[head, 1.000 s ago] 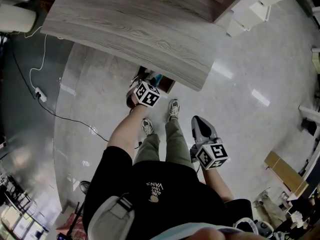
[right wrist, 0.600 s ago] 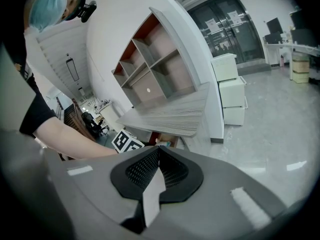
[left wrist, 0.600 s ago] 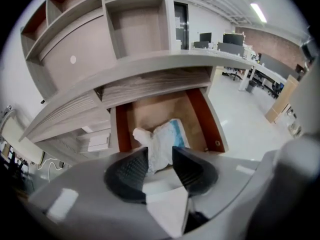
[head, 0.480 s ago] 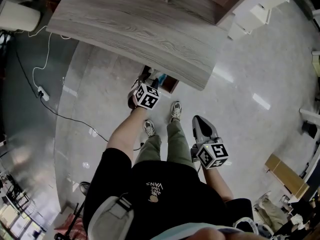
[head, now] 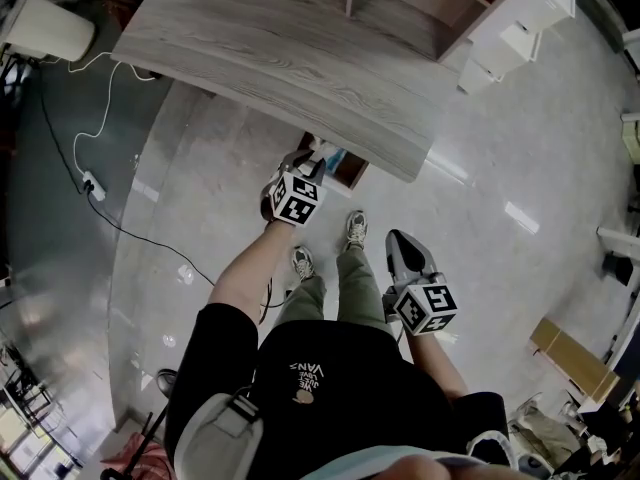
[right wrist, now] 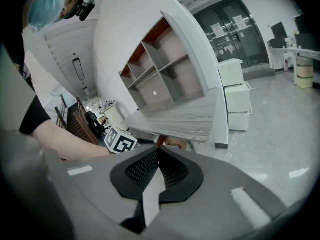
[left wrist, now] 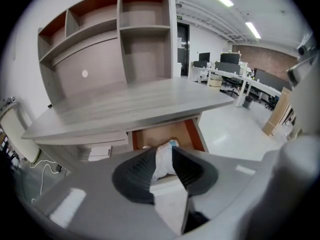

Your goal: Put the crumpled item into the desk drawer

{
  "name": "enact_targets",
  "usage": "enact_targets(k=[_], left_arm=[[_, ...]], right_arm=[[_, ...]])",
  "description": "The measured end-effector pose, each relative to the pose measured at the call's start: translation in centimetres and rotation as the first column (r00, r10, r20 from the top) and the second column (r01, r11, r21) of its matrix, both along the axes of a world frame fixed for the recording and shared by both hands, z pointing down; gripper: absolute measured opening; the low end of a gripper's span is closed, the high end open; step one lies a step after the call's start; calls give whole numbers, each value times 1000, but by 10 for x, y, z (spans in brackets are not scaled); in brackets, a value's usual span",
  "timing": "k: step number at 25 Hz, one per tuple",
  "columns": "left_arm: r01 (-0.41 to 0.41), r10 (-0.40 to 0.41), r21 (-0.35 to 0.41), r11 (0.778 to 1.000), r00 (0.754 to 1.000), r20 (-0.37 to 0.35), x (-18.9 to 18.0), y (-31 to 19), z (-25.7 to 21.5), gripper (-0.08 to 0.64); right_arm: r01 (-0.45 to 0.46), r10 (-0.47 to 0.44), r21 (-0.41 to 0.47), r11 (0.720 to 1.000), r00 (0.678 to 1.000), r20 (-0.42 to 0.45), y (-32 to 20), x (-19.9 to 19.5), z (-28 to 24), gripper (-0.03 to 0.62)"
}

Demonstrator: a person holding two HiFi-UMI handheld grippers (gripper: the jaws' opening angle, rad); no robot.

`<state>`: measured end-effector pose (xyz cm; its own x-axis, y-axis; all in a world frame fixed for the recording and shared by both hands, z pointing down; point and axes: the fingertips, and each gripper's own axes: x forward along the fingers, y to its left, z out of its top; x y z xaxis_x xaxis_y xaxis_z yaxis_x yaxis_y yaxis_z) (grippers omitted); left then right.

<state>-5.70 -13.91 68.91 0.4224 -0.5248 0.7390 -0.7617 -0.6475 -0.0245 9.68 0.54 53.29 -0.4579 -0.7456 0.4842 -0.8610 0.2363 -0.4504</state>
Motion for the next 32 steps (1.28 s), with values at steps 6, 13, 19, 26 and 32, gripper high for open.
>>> enact_targets(k=[6,13,19,26,32], left_arm=[[7,-2,60,998,997,-77,-8,11,-40,118],[34,-12,143,989,989,-149,-22,27,-86,66],[49,-4,207,977,978,-210,-34,40,-129,54],[55,19,290,955,969,-247,-50,54,-175,52],[57,31,326,944,965,-259,-68,75,-202,52]], right_arm=[[8,-8,37,999,1000,-8,0,-11,-15,3],[15,-14,74,997,1000,-10,3,-27,-29,3],[26,-25,112,993,1000,-10,3,-43,-42,3],[0,1,162,987,1000,-9,-2,-49,-58,3],[-10,10,216,976,1000,0,-10,-61,-77,3]])
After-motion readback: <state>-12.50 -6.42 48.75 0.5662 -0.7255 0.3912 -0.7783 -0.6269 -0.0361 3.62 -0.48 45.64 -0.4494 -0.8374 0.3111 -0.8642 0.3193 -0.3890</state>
